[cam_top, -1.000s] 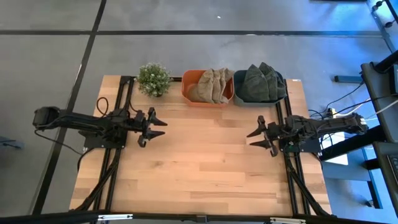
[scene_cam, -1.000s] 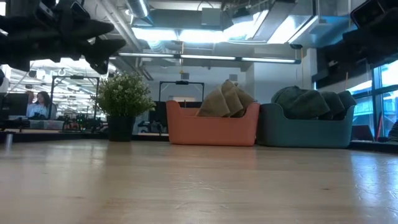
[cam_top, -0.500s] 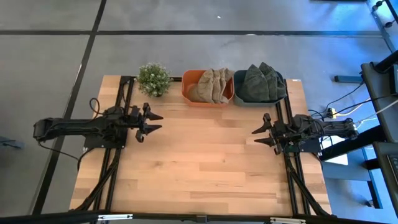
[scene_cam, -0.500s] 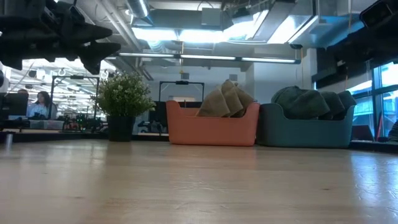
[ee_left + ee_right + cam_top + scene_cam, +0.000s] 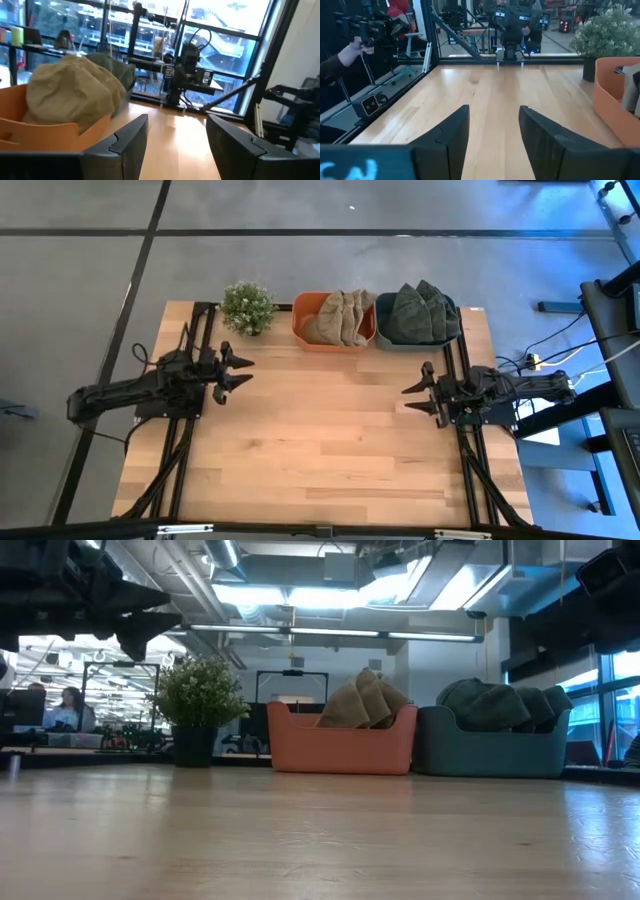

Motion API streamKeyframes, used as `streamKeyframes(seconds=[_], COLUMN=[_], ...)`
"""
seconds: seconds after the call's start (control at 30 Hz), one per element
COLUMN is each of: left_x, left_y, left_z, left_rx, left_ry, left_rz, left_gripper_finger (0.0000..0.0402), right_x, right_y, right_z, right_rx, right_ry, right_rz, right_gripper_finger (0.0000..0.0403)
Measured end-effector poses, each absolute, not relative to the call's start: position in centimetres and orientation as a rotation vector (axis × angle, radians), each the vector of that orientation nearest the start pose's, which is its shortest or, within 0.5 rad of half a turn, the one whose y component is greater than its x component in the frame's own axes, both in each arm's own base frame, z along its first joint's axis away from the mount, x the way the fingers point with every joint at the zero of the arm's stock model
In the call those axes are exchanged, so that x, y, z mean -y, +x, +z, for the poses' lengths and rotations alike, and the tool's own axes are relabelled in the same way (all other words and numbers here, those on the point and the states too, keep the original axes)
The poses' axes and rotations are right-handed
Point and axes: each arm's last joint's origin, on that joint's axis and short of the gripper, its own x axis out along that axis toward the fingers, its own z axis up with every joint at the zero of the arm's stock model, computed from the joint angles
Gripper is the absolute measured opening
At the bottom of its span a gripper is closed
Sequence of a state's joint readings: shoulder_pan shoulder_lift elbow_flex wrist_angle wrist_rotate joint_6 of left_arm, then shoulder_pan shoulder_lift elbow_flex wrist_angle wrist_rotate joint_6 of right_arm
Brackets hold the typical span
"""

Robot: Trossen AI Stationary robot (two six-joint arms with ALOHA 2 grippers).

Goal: Pick & Place hat
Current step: Return to Home Position

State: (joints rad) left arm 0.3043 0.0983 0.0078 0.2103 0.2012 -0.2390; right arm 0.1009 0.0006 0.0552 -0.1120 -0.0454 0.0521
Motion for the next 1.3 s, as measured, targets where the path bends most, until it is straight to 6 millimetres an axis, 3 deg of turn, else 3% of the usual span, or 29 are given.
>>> streamKeyframes(seconds=[0.37, 0.73, 1.3], left_x=[-2.89, -2.9, -2.9], left_y=[9.24, 9.32, 9.32], left_z=[17.05, 16.97, 16.97], left_rx=[0.073, 0.064, 0.063], left_ry=[-0.253, -0.256, -0.237], left_rz=[0.166, 0.167, 0.168], left_gripper_finger=[0.0196, 0.0196, 0.0196], right_x=[-1.02, -1.03, -1.04], right_y=[9.6, 9.71, 9.71], right_z=[16.89, 16.75, 16.75], right_rx=[0.0, -0.009, -0.009], right_ry=[0.043, -0.109, -0.111], right_rz=[0.119, 0.119, 0.12], right_gripper_finger=[0.0172, 0.0172, 0.0172])
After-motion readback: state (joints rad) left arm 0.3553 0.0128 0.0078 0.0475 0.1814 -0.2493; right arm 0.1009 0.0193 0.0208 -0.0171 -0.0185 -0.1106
